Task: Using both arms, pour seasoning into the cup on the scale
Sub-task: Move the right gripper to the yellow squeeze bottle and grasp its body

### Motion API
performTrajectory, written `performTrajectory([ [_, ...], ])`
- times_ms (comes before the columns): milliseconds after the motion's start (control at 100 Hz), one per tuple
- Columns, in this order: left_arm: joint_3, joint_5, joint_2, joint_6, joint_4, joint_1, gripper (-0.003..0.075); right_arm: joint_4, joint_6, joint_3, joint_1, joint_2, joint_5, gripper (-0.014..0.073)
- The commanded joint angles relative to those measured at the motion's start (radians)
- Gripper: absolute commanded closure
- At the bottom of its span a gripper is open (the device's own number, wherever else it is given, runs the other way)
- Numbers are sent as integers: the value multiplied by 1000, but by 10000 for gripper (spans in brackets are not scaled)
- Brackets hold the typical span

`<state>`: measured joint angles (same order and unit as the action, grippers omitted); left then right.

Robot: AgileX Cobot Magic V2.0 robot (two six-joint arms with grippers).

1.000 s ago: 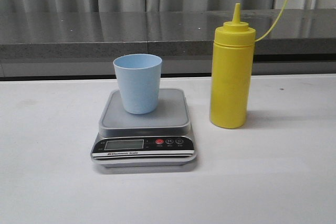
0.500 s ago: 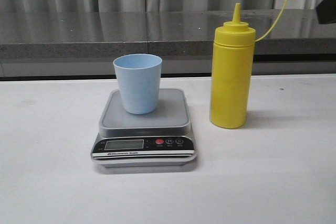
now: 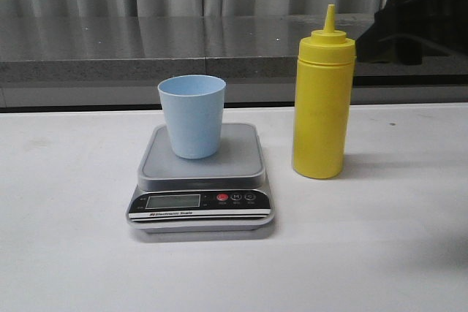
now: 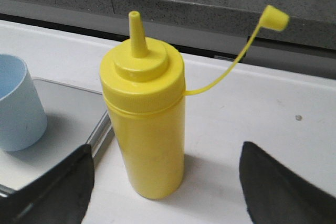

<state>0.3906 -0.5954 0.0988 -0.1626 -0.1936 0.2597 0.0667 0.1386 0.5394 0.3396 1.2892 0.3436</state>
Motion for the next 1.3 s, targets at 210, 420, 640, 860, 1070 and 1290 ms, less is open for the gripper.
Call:
performTrajectory([
  [210, 26, 85, 10, 11, -9, -2, 682, 7, -13, 21, 2, 153, 223, -52],
  [420, 26, 85, 10, 11, -9, -2, 682, 6, -8, 22, 2, 212, 303, -52],
  [640, 26, 85, 10, 11, -9, -2, 682, 14, 14, 23, 2, 268, 330, -52],
  [860, 26, 85, 10, 11, -9, -2, 682, 18, 84, 25, 2, 308, 435, -52],
  [1070, 26, 85, 10, 11, -9, -2, 682, 27, 89, 75, 2, 371, 467, -52],
  [1290, 26, 85, 10, 11, -9, -2, 682, 46, 120, 141, 2, 419, 472, -52],
])
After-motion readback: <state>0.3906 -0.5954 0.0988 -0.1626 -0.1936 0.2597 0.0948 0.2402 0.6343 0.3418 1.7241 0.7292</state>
